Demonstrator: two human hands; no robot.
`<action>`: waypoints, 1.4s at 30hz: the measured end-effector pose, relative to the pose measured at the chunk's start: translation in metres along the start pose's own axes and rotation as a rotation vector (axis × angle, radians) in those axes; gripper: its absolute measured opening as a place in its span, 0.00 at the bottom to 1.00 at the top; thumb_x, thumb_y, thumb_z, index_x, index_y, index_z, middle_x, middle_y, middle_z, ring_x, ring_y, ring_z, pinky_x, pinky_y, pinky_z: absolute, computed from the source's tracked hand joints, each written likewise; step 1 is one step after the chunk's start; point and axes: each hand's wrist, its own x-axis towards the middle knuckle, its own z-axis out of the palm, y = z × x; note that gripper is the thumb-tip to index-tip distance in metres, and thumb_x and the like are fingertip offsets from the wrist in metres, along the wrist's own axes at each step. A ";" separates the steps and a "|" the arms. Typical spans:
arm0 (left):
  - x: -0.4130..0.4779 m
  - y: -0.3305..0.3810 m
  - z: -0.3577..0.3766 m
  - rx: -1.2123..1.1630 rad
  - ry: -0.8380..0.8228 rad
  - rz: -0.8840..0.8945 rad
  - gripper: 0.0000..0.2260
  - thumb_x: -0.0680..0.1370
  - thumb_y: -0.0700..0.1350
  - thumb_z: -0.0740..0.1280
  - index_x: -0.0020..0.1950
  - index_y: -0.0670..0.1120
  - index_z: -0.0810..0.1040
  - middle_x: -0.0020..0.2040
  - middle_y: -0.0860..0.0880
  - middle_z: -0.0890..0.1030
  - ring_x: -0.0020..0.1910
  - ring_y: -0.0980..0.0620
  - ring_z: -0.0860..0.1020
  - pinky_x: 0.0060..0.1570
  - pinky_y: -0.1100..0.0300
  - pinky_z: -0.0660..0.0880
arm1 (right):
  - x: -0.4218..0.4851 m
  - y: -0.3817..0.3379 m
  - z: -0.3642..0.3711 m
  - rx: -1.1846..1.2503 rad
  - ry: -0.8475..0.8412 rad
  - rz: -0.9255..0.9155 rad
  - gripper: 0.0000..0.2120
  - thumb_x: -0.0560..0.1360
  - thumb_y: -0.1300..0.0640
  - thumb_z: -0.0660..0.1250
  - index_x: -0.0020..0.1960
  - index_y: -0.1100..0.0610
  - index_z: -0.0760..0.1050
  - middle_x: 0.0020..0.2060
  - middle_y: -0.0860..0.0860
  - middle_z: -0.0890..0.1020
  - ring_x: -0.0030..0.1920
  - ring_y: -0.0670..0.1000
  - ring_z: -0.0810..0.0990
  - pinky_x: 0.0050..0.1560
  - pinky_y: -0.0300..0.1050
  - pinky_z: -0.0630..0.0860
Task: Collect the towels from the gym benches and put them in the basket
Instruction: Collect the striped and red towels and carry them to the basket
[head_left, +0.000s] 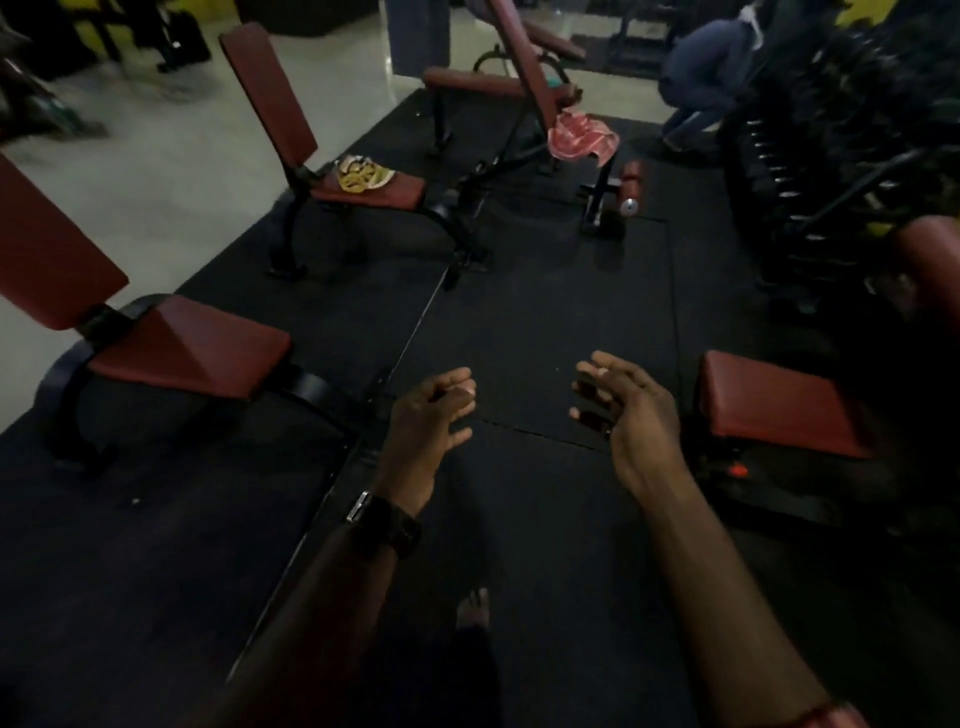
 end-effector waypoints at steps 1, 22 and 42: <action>0.018 0.002 0.003 -0.010 0.007 0.005 0.12 0.79 0.41 0.65 0.62 0.50 0.78 0.62 0.48 0.81 0.61 0.50 0.79 0.61 0.48 0.76 | 0.021 0.000 0.004 -0.008 -0.012 -0.008 0.08 0.76 0.60 0.66 0.54 0.54 0.80 0.51 0.52 0.86 0.52 0.53 0.83 0.45 0.50 0.82; 0.598 0.125 0.020 -0.055 0.226 0.017 0.11 0.79 0.38 0.65 0.54 0.52 0.80 0.53 0.51 0.82 0.52 0.53 0.79 0.47 0.56 0.76 | 0.599 -0.046 0.204 -0.044 -0.156 0.090 0.16 0.78 0.61 0.64 0.64 0.54 0.74 0.52 0.52 0.86 0.55 0.54 0.83 0.47 0.52 0.80; 1.138 0.235 -0.082 -0.016 0.474 -0.058 0.13 0.79 0.42 0.67 0.62 0.49 0.78 0.58 0.48 0.80 0.56 0.52 0.78 0.48 0.55 0.76 | 1.076 -0.064 0.467 -0.113 -0.234 0.204 0.11 0.78 0.63 0.61 0.57 0.52 0.77 0.59 0.58 0.81 0.58 0.58 0.79 0.54 0.57 0.76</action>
